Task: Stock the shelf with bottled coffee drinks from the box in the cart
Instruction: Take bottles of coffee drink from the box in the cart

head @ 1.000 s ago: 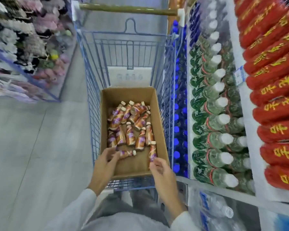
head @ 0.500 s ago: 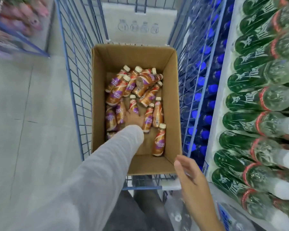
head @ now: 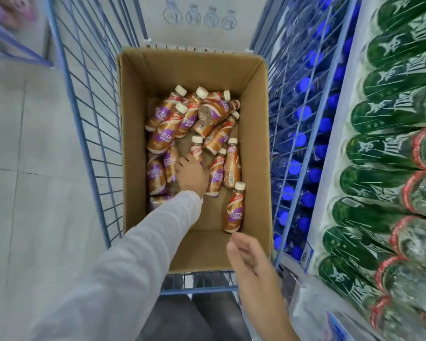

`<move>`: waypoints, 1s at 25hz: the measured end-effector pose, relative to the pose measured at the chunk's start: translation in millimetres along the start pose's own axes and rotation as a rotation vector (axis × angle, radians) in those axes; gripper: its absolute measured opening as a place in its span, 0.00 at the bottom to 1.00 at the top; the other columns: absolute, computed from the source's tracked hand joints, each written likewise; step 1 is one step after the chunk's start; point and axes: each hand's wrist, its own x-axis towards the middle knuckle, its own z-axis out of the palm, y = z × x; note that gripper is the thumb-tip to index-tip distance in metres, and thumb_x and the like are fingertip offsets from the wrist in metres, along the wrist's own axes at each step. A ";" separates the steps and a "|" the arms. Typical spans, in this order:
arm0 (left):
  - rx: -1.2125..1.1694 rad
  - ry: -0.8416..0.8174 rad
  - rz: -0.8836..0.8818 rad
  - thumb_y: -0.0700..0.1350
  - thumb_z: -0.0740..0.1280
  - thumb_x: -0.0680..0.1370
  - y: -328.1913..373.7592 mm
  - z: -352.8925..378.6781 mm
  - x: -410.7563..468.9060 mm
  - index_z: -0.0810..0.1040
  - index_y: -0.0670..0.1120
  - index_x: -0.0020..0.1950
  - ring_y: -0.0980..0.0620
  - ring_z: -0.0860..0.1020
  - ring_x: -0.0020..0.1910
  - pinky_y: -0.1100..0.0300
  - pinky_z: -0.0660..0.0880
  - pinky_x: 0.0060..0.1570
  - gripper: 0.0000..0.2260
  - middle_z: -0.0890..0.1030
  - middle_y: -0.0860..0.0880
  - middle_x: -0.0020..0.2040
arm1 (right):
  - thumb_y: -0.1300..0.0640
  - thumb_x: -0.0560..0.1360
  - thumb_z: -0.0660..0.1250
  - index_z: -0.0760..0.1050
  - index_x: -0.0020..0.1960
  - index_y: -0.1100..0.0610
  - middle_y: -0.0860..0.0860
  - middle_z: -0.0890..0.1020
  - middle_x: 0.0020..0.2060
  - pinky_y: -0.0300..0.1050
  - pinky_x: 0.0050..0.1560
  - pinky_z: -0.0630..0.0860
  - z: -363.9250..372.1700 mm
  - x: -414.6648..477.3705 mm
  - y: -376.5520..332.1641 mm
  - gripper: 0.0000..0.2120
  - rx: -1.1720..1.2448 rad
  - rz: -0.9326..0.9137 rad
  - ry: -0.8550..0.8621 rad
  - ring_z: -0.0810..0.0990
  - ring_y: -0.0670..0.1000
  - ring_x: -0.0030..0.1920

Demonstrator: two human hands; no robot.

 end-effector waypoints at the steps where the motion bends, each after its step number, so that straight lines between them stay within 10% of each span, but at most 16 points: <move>1: -0.083 -0.024 0.038 0.55 0.66 0.81 -6.4 -8.3 -7.8 0.63 0.40 0.74 0.37 0.72 0.69 0.48 0.71 0.66 0.29 0.68 0.35 0.72 | 0.46 0.80 0.66 0.77 0.60 0.41 0.32 0.81 0.52 0.21 0.49 0.70 0.2 0.9 -3.6 0.09 -0.017 -0.004 -0.017 0.77 0.29 0.54; 8: -0.867 -0.014 0.052 0.54 0.73 0.77 -87.1 -100.9 -89.5 0.67 0.52 0.76 0.55 0.76 0.59 0.61 0.75 0.59 0.30 0.71 0.49 0.65 | 0.45 0.81 0.65 0.75 0.63 0.50 0.41 0.79 0.53 0.32 0.43 0.70 13.2 83.8 -18.1 0.13 -0.149 0.032 -0.024 0.77 0.38 0.49; 12: -1.097 0.043 -0.015 0.50 0.76 0.76 -118.8 -129.3 -138.3 0.69 0.62 0.68 0.59 0.80 0.54 0.66 0.80 0.43 0.25 0.77 0.59 0.58 | 0.51 0.80 0.64 0.71 0.70 0.58 0.55 0.79 0.64 0.53 0.65 0.73 45.7 176.4 -14.3 0.21 -0.227 0.105 0.016 0.77 0.57 0.62; 25: -1.174 -0.061 -0.188 0.53 0.77 0.68 -149.5 -106.7 -200.0 0.74 0.59 0.68 0.50 0.83 0.54 0.61 0.83 0.40 0.29 0.81 0.55 0.58 | 0.52 0.78 0.69 0.45 0.79 0.65 0.63 0.58 0.78 0.55 0.72 0.63 134.0 271.7 14.6 0.43 -0.154 0.290 0.269 0.62 0.63 0.75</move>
